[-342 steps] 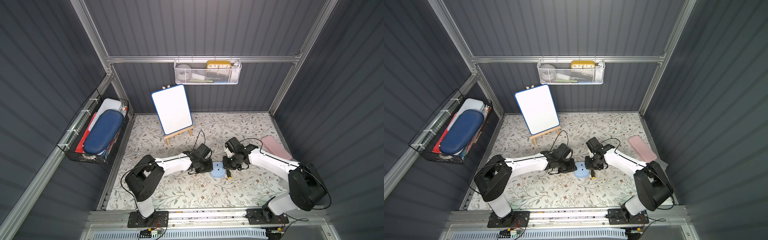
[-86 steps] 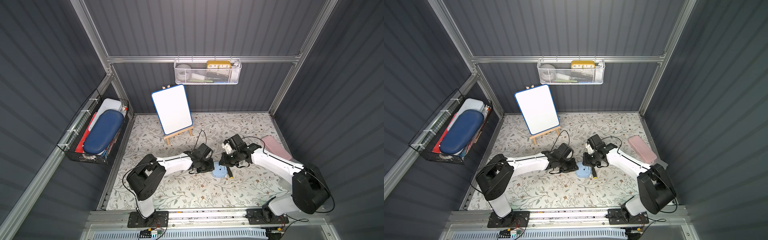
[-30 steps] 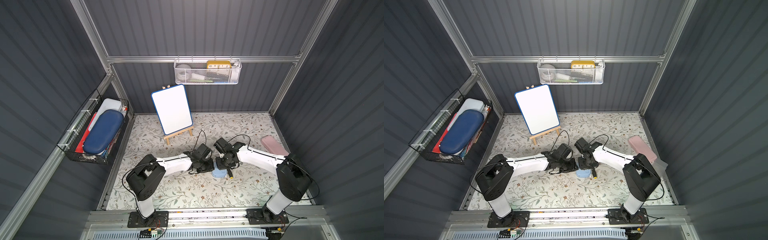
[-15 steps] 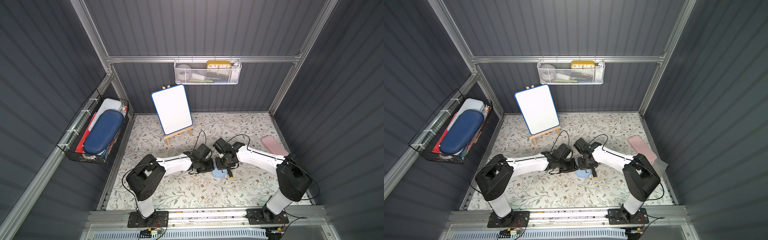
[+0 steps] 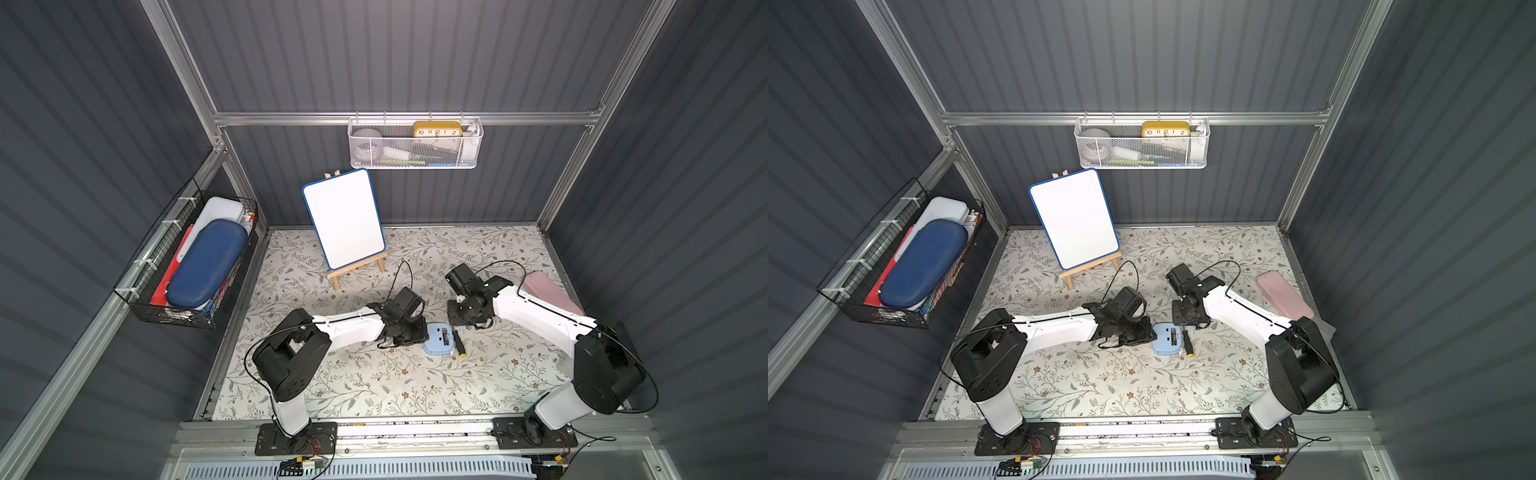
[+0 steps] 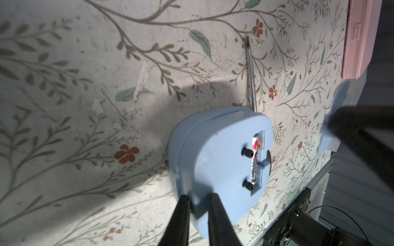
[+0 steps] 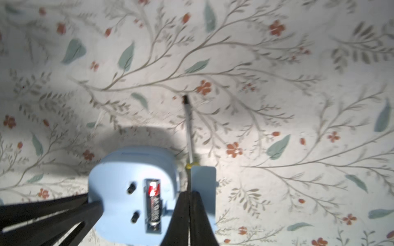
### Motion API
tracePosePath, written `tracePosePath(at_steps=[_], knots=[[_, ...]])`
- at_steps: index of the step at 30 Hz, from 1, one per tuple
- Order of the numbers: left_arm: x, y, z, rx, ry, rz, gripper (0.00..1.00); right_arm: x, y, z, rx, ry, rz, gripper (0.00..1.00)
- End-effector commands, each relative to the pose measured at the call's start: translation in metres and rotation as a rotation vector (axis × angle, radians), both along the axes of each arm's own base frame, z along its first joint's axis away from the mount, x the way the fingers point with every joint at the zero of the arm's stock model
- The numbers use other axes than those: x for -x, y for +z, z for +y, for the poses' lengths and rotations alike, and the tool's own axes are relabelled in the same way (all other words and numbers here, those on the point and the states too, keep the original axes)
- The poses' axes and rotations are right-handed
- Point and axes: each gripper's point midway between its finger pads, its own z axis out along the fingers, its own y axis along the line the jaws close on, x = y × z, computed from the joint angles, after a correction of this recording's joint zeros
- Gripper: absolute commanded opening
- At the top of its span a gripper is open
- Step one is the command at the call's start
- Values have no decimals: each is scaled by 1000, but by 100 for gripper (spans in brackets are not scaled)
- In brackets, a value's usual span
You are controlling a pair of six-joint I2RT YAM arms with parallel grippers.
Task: Remove the battery from the alarm
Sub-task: Remove the cover from the alarm.
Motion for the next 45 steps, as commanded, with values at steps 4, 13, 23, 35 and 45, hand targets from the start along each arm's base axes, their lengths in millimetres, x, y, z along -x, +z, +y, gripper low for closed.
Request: tracePosePath(at_steps=[4, 13, 23, 35, 45], knots=[[52, -81, 82, -414, -16, 189, 20, 0, -37, -46, -2, -188, 86, 6], [54, -80, 85, -407, -9, 184, 20, 9, -69, -58, -11, -240, 144, 7], [55, -79, 89, -415, -2, 180, 27, 16, -66, -63, 18, -237, 166, 22], [72, -42, 93, -409, -46, 102, 0, -3, -17, -13, -171, -70, 42, 0], [145, -28, 5, -244, -289, 94, 0, -32, -25, 59, -215, 96, 76, 0]])
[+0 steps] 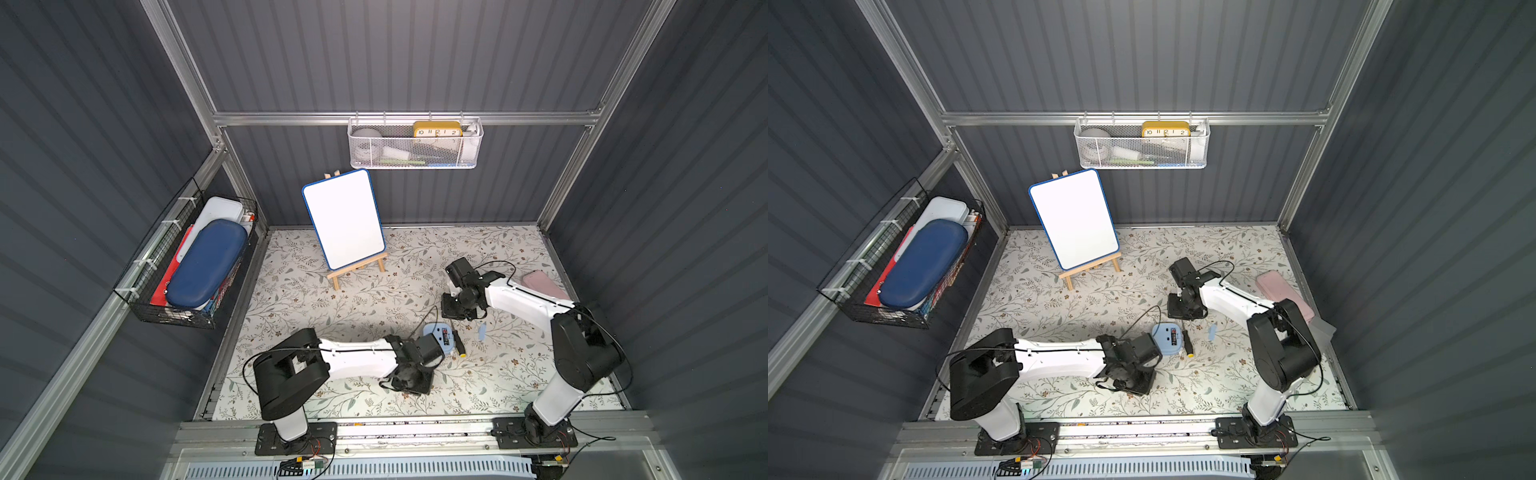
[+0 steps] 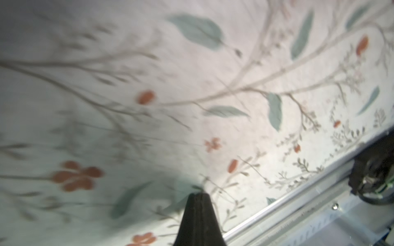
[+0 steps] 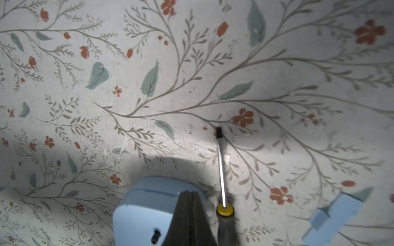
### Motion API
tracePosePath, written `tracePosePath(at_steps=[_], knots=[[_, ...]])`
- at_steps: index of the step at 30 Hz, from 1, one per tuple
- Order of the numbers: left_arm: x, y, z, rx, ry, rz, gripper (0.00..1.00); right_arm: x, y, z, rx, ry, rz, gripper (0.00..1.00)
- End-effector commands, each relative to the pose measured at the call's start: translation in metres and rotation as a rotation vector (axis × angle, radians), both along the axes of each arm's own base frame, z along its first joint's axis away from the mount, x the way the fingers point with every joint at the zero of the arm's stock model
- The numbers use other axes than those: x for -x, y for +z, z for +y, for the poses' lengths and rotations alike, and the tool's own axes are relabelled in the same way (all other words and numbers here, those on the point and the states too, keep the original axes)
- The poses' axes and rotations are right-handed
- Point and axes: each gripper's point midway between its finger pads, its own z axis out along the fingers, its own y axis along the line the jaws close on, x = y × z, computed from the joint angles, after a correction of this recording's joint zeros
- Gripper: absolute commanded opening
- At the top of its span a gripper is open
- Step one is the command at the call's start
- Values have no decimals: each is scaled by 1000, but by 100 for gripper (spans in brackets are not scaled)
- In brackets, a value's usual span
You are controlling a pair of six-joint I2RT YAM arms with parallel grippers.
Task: Remove the battery from the alarm
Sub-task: Remove the cover from the alarm, then adjust the alarm at the center of the board.
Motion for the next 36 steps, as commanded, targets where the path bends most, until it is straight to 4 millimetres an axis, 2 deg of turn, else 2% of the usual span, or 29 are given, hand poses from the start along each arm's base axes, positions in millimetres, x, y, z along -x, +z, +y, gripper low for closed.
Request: tracePosePath(at_steps=[1, 3, 7, 11, 16, 22, 26, 32, 36], knots=[[-3, -3, -7, 2, 52, 27, 0, -8, 1, 6, -16, 15, 9, 0], [-5, -2, -5, -17, 114, 38, 0, -9, -2, 7, -17, 23, 15, 0], [-23, -9, -1, -26, 204, 10, 0, -2, -16, 15, -46, 62, 77, 0], [-48, -10, -8, 19, 276, -2, 0, 5, -26, 16, -48, 63, 108, 0], [-82, -1, -16, 89, 389, -20, 0, 19, -29, 14, -36, 75, 123, 0], [-102, 4, -27, 136, 483, -26, 0, 35, -32, 10, -9, 78, 141, 0], [-117, 13, -20, 132, 553, -61, 0, 43, -33, 7, 24, 89, 156, 0], [-140, 36, -3, 151, 614, -119, 0, 56, -34, 1, 62, 91, 154, 0], [-144, 44, 3, 125, 620, -136, 0, 52, -29, -10, 110, 72, 107, 0]])
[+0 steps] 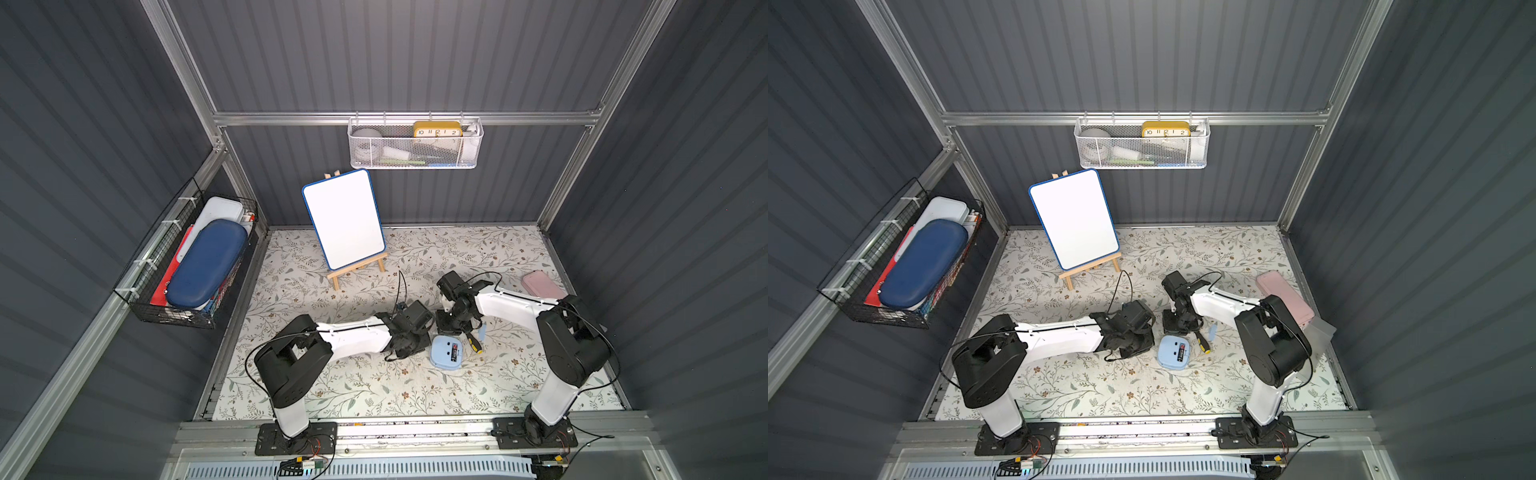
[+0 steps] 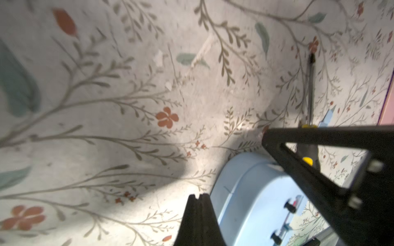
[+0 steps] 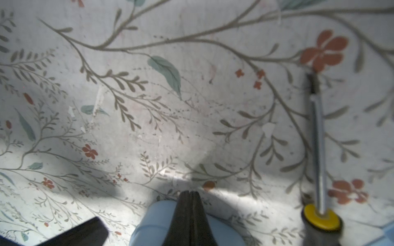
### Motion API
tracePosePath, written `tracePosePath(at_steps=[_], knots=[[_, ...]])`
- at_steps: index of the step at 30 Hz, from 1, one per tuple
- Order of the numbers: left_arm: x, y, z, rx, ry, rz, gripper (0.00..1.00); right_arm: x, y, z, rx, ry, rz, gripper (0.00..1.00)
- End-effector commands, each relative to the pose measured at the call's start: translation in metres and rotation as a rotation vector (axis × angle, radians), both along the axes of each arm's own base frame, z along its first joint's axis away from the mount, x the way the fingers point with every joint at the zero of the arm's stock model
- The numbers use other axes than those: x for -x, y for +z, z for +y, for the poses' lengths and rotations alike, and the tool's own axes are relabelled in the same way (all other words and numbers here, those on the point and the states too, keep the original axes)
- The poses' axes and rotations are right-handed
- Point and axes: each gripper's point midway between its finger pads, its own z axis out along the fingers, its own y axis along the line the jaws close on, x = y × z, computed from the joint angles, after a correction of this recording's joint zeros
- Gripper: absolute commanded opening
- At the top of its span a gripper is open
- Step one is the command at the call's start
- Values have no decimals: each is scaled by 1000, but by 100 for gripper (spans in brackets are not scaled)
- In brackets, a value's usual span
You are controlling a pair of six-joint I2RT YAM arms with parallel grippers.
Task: Remove the battery from the alarm
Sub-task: Adjust the alarm at the center of the board.
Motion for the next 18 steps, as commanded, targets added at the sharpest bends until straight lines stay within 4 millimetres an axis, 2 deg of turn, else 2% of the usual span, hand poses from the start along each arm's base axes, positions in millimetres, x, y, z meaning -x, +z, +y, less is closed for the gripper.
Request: tracePosePath(at_steps=[1, 3, 6, 8, 9, 12, 18], knots=[[-3, 17, 6, -20, 17, -21, 0, -3, 8, -18, 78, -24, -49, 0], [4, 20, 11, -17, 7, -13, 0, -10, 18, -19, 76, -36, -84, 0], [25, 18, 33, -46, -8, 9, 0, -17, 38, -20, 63, -52, -139, 0], [35, 21, 47, -42, 5, 23, 0, -13, 50, -22, 55, -46, -143, 0], [40, 24, 54, -40, -3, 22, 0, -6, 54, -26, 66, -42, -130, 0], [38, 38, 64, -9, -18, -35, 0, 22, 53, -40, 99, -45, -81, 0], [6, 53, 77, 59, -23, -115, 0, 69, 39, -62, 123, -98, -16, 0]])
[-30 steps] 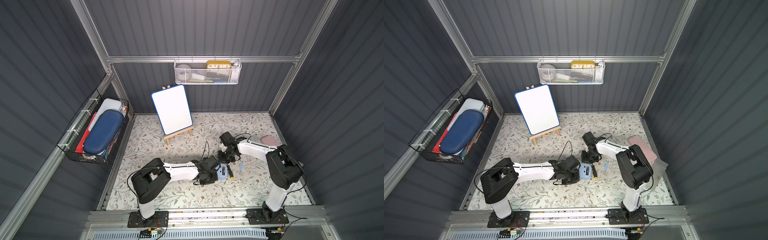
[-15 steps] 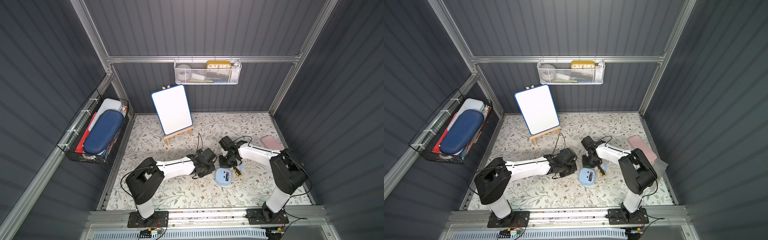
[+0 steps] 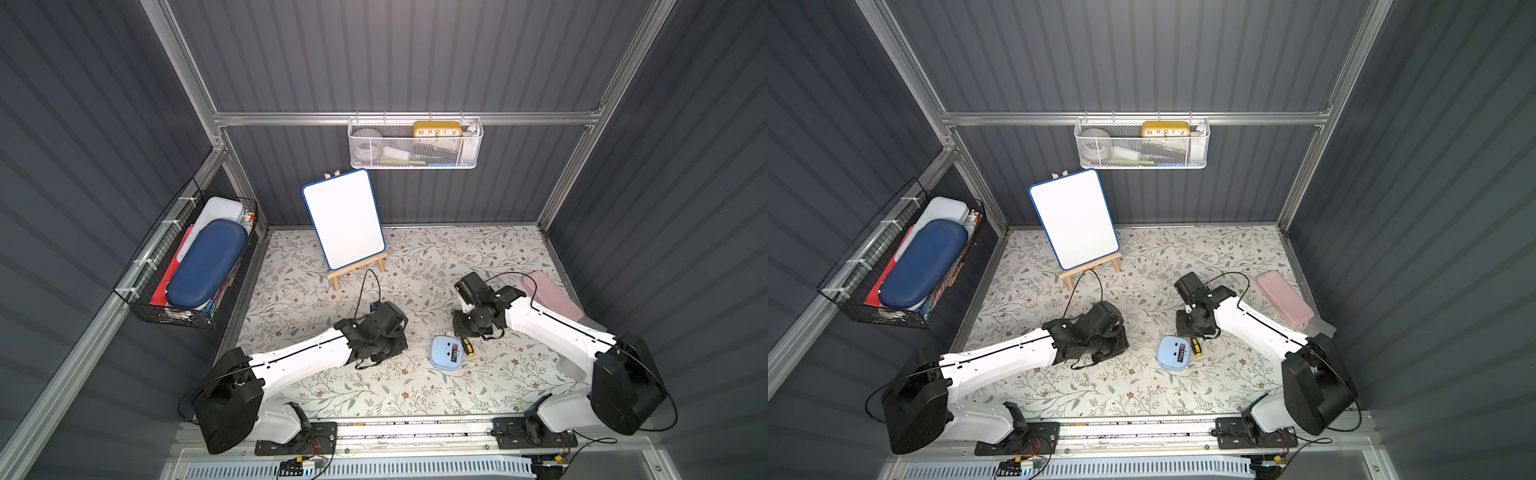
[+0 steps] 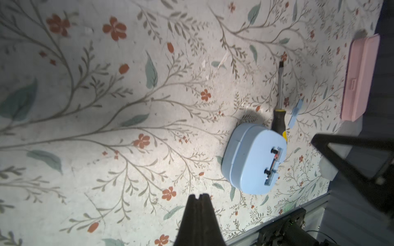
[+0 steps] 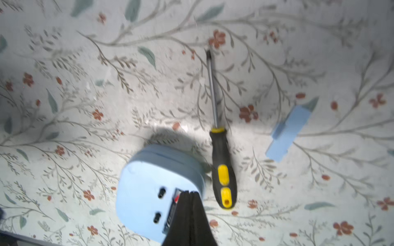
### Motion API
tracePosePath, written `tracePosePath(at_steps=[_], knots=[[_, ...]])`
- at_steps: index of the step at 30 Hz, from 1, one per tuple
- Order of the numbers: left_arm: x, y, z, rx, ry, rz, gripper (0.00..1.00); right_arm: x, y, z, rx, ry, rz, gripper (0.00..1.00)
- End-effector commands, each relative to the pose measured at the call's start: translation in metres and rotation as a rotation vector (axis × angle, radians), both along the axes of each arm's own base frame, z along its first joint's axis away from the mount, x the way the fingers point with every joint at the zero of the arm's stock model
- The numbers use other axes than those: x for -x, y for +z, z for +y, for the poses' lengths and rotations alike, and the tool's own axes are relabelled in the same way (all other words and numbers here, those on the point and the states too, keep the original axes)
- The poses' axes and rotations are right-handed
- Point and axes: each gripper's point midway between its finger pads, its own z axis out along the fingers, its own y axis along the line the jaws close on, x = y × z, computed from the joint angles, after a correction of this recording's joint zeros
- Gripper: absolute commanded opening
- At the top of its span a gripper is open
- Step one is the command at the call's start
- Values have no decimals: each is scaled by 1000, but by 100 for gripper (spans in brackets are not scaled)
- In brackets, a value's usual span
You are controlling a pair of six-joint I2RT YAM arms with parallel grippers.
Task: Remove the battery from the alarm
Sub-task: Adjust the alarm at the center of the board.
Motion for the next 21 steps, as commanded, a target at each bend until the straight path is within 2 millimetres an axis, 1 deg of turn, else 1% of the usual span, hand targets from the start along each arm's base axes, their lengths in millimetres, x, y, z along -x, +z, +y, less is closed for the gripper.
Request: tracePosePath(at_steps=[1, 5, 9, 15, 21], knots=[[-11, 3, 2, 12, -52, -47, 0, 34, -15, -17, 59, -38, 91, 0], [-18, -1, -9, 17, -77, -44, 0, 48, -30, -13, 55, -26, 118, 0], [-21, -3, -14, 23, -85, -42, 0, 46, -40, -4, 40, -18, 105, 0], [-20, 2, -10, 24, -74, -53, 0, 40, -50, 9, 20, -5, 110, 0], [-17, 0, -2, -1, -56, -45, 0, 45, -47, 33, -16, 28, 130, 0]])
